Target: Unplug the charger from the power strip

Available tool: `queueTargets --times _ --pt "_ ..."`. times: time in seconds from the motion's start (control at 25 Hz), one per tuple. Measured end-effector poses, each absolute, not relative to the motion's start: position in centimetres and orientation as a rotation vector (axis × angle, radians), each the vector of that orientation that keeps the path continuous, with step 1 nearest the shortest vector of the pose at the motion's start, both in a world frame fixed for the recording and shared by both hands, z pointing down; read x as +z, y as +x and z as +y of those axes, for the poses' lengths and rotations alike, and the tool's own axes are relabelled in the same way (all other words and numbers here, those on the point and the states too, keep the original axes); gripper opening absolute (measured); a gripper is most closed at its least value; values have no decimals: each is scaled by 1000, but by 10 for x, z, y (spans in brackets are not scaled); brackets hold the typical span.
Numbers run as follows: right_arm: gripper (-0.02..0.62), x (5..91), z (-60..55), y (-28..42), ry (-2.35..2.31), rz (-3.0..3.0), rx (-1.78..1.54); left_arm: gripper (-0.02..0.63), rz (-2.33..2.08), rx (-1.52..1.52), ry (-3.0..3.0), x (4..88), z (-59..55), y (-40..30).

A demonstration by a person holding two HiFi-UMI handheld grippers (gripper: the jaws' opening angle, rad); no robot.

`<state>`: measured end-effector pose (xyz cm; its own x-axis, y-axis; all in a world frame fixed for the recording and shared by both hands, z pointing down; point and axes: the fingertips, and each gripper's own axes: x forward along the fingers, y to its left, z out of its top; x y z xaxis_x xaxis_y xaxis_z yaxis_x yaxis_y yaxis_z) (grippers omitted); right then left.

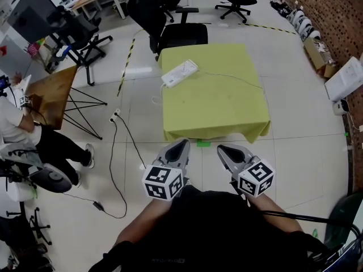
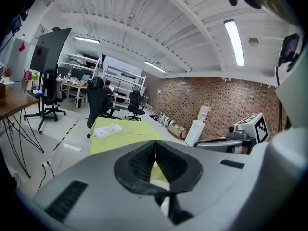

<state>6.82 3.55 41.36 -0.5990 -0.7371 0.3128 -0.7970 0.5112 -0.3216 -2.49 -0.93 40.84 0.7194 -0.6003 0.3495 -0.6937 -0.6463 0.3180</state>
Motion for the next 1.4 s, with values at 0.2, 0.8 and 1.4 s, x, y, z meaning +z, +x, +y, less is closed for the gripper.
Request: queueTargets --times 0.2,0.8,1.4 --pt "3 414 -6 47 1376 -2559 660 6 -938 290 2491 416 -51 -49" --pt "3 431 -84 0 1323 -2501 683 6 -921 267 2455 438 -130 -95" --pt "3 433 -194 31 1076 -2651 681 6 -1157 328 2337 441 -212 -74"
